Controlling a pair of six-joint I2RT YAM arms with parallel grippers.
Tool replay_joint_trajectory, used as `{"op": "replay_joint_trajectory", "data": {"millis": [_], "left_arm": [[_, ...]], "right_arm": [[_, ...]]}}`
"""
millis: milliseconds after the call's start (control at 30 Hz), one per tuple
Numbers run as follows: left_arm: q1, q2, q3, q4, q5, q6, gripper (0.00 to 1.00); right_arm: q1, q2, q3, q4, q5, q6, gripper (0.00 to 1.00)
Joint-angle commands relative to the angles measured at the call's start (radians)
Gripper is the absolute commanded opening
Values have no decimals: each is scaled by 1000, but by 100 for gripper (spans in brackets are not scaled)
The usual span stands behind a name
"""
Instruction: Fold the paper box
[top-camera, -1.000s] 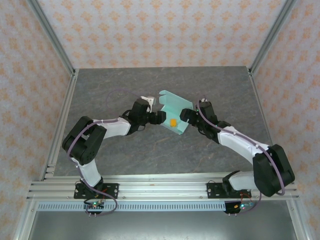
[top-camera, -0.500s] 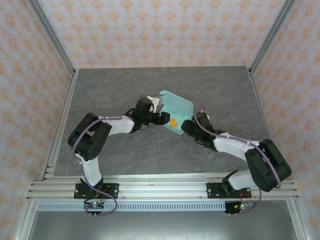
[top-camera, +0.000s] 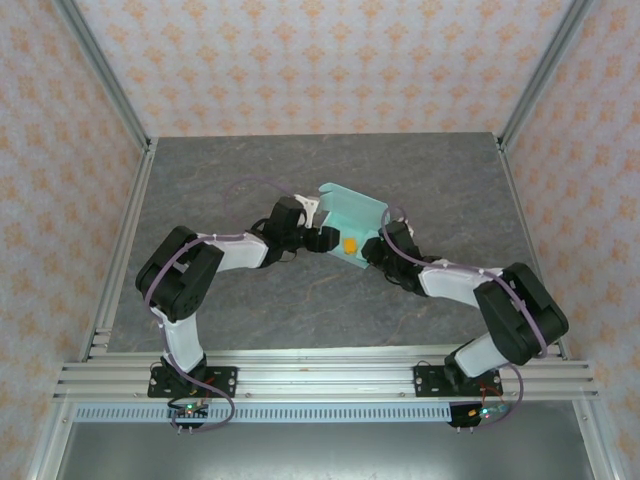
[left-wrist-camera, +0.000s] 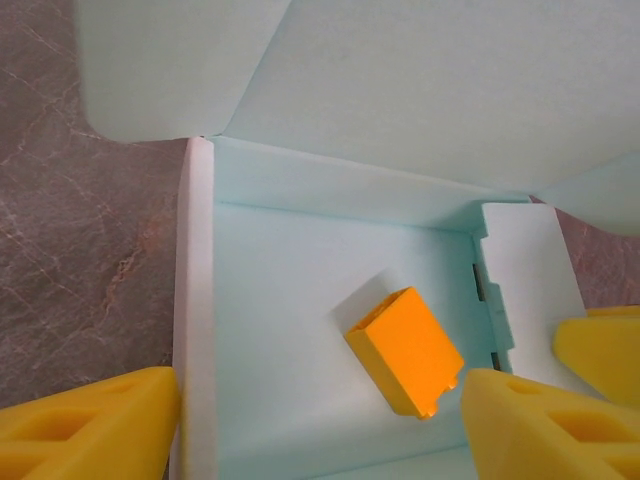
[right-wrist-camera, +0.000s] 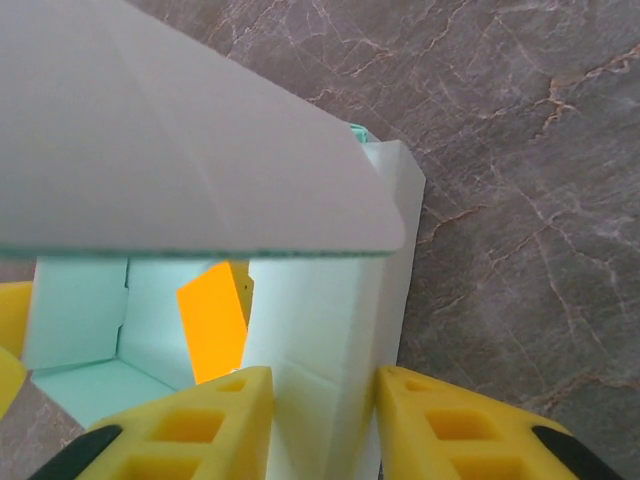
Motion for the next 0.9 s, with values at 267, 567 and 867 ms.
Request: {"op": "replay_joint_trajectory", "data": {"millis": [267, 567, 867], "left_arm": [[-83, -45, -86, 97, 38, -63, 73], [-127, -65, -126, 104, -6, -83, 71], [-128, -86, -144, 84, -42, -74, 71]], "right_arm": [[30, 68, 113, -180, 126, -87, 23], [40, 159, 219, -372, 259, -219, 21], [43, 291, 345, -551, 267, -305, 16]]}}
